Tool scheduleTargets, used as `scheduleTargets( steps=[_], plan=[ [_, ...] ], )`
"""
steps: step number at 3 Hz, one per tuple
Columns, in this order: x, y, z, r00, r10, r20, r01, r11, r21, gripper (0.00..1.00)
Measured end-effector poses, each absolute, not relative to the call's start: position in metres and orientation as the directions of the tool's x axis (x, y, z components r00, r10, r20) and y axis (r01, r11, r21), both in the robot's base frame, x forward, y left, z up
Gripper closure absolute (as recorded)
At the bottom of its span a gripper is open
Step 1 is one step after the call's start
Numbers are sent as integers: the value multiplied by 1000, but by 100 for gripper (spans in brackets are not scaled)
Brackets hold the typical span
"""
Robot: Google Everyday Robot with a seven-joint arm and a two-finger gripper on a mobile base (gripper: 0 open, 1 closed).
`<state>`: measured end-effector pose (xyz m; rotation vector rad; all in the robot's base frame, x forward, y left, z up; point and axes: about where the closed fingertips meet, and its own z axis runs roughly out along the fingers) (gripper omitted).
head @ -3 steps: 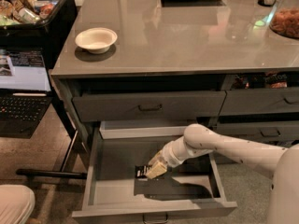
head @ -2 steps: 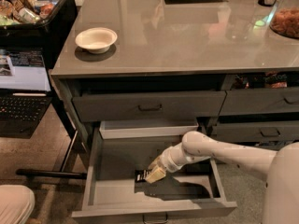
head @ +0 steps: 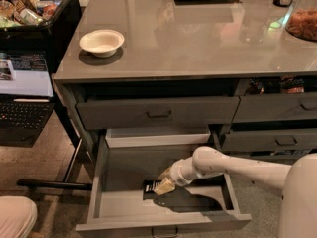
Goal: Place rxbar chocolate into middle drawer
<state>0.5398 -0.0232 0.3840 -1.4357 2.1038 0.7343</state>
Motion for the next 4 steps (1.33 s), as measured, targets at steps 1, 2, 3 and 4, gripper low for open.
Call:
scheduleTargets(
  steps=[1,2,3,4],
  plan=[
    [540,-22,384,-325,-671,-666,-939,314,142,61],
    [541,-20,385,-319,-664,-676,-939,317,132,37],
    [541,-19,386,-314,-661,-681,-940,317,125,14],
    [541,-19,386,-314,-661,-681,-940,317,125,0]
  ],
)
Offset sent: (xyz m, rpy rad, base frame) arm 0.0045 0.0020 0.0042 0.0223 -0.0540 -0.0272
